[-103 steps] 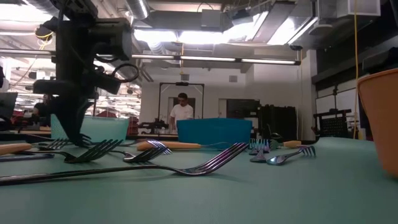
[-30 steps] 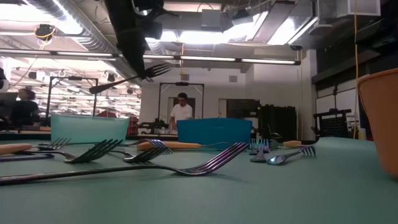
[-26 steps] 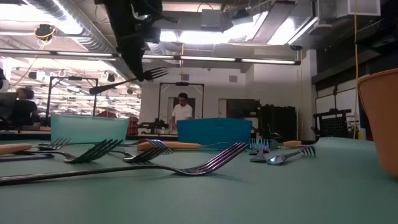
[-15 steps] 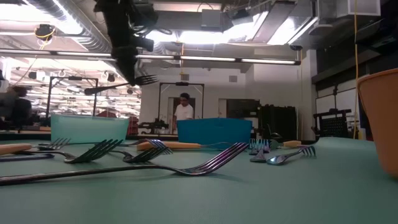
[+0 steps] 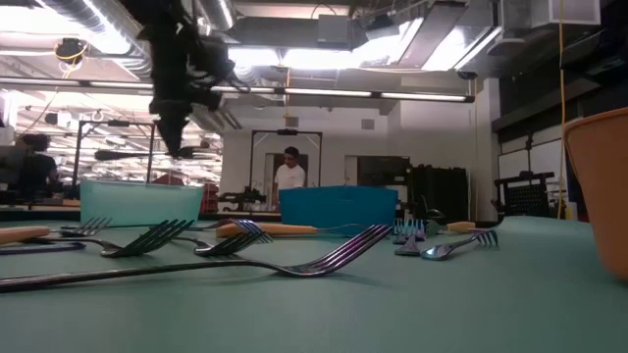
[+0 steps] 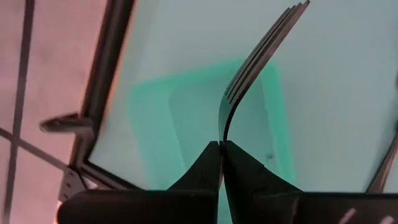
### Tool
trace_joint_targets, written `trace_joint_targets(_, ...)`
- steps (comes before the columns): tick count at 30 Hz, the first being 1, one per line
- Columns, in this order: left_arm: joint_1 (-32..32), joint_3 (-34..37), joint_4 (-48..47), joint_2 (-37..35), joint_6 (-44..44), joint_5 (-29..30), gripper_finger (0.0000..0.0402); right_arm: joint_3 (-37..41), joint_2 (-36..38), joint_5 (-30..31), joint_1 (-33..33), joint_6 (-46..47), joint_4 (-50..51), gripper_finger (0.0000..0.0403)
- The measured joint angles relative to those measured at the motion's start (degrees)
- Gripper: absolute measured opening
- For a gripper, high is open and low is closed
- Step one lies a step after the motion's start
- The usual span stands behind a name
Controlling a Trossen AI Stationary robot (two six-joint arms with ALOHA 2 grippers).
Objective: Sort silverware by color (type)
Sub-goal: Put the black fork into the green bin
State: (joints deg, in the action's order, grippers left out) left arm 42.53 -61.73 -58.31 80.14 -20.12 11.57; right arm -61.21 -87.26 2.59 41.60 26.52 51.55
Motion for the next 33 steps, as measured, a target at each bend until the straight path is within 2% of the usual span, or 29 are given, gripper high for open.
trace_joint_targets(9,2.29,7.22,4.22,0.00,-0.22,1.36,0.0003,0.00,0.00,1.81,0.00,0.00,0.00,0.0124)
trace_joint_targets(17,3.82,12.25,10.82,0.00,-4.31,2.65,0.0005,0.00,0.00,1.97,0.00,0.02,-0.02,0.0124)
trace_joint_targets(33,3.97,15.16,16.81,0.00,-4.43,3.85,0.0016,0.02,0.00,1.97,0.00,0.01,-0.21,0.0124)
